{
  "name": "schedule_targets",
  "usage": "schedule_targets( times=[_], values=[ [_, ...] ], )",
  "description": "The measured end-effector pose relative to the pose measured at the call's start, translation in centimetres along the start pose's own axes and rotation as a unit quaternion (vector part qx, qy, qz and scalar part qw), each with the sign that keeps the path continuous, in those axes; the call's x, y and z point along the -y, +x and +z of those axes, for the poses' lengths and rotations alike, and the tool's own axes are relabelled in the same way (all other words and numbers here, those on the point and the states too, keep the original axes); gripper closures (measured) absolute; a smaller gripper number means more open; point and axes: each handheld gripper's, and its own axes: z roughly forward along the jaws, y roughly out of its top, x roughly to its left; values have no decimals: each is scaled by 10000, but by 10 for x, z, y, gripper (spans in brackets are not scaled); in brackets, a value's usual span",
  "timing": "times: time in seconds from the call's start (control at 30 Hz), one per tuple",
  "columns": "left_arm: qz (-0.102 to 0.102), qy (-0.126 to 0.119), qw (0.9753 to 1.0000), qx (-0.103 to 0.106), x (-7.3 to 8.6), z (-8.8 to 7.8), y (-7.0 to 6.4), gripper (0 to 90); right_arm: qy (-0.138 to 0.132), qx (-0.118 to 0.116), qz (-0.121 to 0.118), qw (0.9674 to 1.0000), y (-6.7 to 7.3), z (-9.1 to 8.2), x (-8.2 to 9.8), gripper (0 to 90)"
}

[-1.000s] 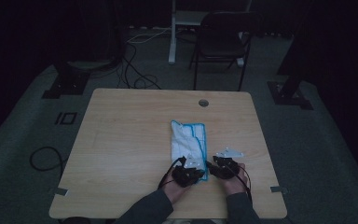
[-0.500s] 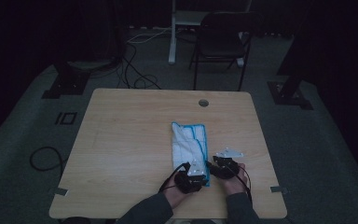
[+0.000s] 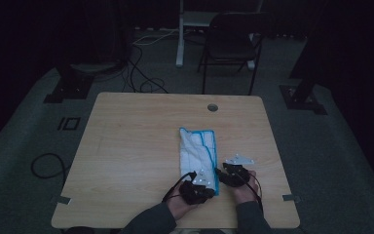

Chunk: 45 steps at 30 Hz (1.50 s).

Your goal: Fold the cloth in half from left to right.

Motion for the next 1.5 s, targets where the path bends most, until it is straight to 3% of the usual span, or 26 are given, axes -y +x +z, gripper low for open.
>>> schedule_targets(
  times=[0.07, 0.2, 0.33, 0.37, 0.47, 0.5, 0.63, 0.93, 1.13, 1.3, 1.5],
  values=[
    [89, -41, 9999, 42, 1, -2, -4, 823, -9, -7, 15, 10000, 0, 0, 0, 558],
    [109, -182, 9997, -141, 0, -10, -5, 816, -8, -6, 42, 10000, -1, 0, 0, 565],
    [-18, -296, 9988, -392, 2, -19, 4, 816, -51, 117, -83, 9999, 4, -2, -1, 629],
    [-99, -330, 9982, -489, 4, -23, 9, 816, -176, 150, -69, 9997, 4, -5, -2, 650],
    [-136, -323, 9976, -591, 6, -27, 14, 817, -278, 156, -18, 9995, 3, -8, -4, 702],
    [-203, -301, 9969, -703, 10, -29, 20, 826, -347, 138, -23, 9993, 2, -12, -7, 762],
    [-346, -239, 9959, -799, 17, -32, 27, 848, -489, 131, -67, 9987, 1, -16, -15, 812],
    [-435, -210, 9952, -847, 25, -36, 29, 855, -579, 22, -131, 9982, 2, -7, -33, 828],
    [-591, -237, 9943, -856, 31, -40, 32, 855, -624, -26, -35, 9980, 1, 6, -46, 827],
    [-710, -251, 9938, -822, 36, -41, 36, 854, -595, 37, 18, 9982, 1, 20, -61, 760],
    [-639, -232, 9937, -887, 37, -40, 35, 855, -535, 66, 16, 9985, -1, 39, -77, 730]
  ],
)
